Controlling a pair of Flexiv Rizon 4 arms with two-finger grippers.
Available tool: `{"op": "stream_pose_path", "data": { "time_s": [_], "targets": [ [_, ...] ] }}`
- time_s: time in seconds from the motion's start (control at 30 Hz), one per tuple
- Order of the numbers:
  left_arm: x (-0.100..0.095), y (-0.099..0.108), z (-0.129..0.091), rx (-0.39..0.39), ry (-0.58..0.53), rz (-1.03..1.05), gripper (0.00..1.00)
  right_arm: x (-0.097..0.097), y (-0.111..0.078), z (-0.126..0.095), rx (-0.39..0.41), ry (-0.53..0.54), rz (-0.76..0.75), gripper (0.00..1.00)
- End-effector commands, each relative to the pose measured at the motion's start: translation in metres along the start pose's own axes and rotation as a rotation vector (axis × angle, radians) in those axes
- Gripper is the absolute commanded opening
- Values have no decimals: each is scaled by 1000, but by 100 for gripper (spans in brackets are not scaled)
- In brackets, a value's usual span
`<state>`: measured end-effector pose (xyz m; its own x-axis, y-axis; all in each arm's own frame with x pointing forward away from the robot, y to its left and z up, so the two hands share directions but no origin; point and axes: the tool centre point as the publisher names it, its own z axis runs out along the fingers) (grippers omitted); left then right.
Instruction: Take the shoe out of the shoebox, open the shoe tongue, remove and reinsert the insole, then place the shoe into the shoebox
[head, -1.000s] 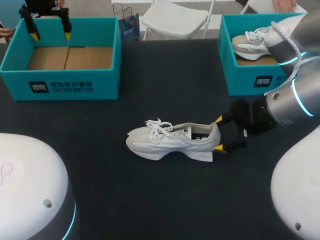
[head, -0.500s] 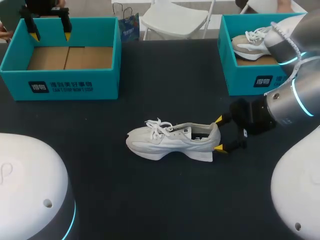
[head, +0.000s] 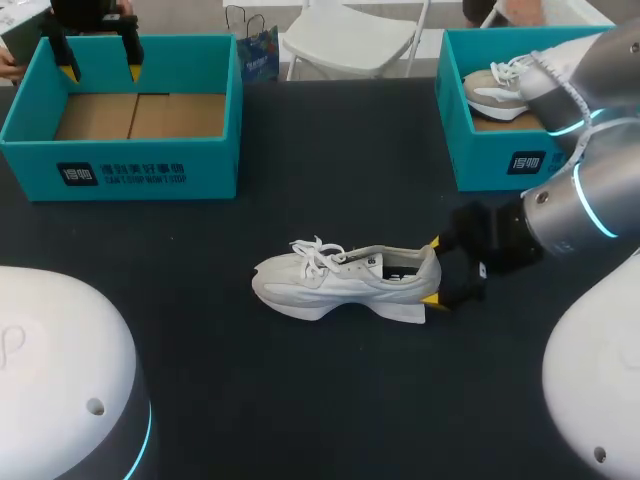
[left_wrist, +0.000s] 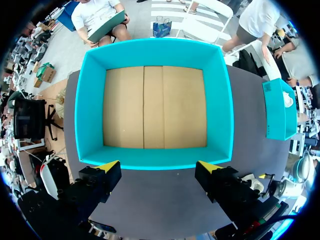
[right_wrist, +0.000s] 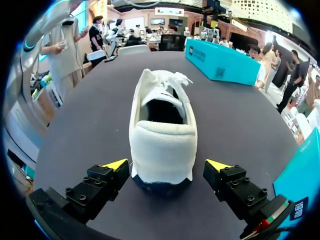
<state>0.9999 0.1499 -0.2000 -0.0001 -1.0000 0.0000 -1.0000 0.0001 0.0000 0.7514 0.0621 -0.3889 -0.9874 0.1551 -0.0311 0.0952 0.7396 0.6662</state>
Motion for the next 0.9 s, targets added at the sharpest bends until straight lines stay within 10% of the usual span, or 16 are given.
{"op": "stream_pose_path", "data": {
  "time_s": [0.03,0.9],
  "targets": [
    [0,0,0,0,0,0,100,-4,-13,10,-44,965,5,100],
    [0,0,0,0,0,0,100,7,-13,44,-127,947,7,99]
  ]
}}
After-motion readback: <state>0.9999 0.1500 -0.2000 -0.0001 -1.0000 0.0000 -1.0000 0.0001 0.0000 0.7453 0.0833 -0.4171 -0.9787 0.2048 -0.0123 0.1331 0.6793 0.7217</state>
